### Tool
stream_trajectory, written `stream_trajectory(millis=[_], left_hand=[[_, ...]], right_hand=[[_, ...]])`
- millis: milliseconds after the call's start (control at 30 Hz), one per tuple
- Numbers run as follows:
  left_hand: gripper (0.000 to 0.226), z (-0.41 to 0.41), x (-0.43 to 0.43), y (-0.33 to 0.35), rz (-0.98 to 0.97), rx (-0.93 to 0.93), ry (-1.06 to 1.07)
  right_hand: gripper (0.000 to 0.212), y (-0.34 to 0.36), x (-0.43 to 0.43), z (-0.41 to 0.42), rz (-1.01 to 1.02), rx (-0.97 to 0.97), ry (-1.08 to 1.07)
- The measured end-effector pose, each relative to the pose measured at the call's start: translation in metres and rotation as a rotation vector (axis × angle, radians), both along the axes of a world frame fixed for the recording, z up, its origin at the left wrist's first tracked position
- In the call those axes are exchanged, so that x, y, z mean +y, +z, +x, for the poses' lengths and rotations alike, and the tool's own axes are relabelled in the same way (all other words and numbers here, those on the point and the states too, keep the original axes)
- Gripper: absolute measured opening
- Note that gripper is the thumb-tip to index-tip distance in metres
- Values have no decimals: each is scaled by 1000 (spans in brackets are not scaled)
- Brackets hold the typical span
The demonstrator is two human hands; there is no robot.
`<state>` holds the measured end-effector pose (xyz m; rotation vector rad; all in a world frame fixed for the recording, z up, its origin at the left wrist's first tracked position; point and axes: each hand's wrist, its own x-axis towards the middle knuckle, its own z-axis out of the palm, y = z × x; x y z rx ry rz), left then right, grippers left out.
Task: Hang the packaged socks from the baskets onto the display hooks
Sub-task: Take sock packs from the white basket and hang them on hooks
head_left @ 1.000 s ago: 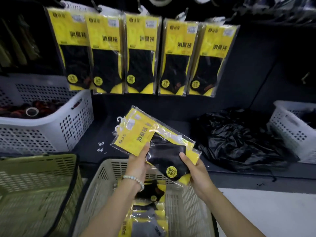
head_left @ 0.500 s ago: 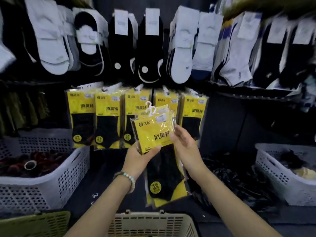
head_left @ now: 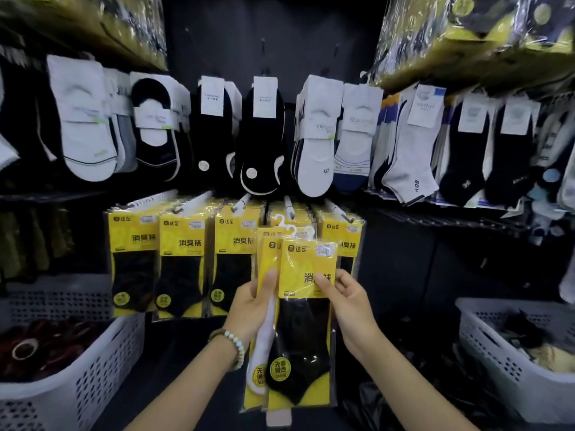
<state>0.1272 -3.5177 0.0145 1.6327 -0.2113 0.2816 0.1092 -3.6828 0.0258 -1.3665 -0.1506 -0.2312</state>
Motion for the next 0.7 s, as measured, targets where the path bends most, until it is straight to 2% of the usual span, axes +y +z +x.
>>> stream_trajectory(millis=[200, 467, 633, 700], left_hand=[[54, 22, -1, 4, 22, -11, 43], [52, 42, 1, 14, 70, -70, 155], [56, 51, -1, 19, 92, -85, 142], [51, 55, -1, 19, 91, -80, 161]], right_hand=[[22, -10, -39, 23, 37, 29, -100], [12, -5, -104, 67, -16, 89, -306], [12, 9, -111, 100, -98, 36, -304], [11, 12, -108, 110, -150, 5, -253]])
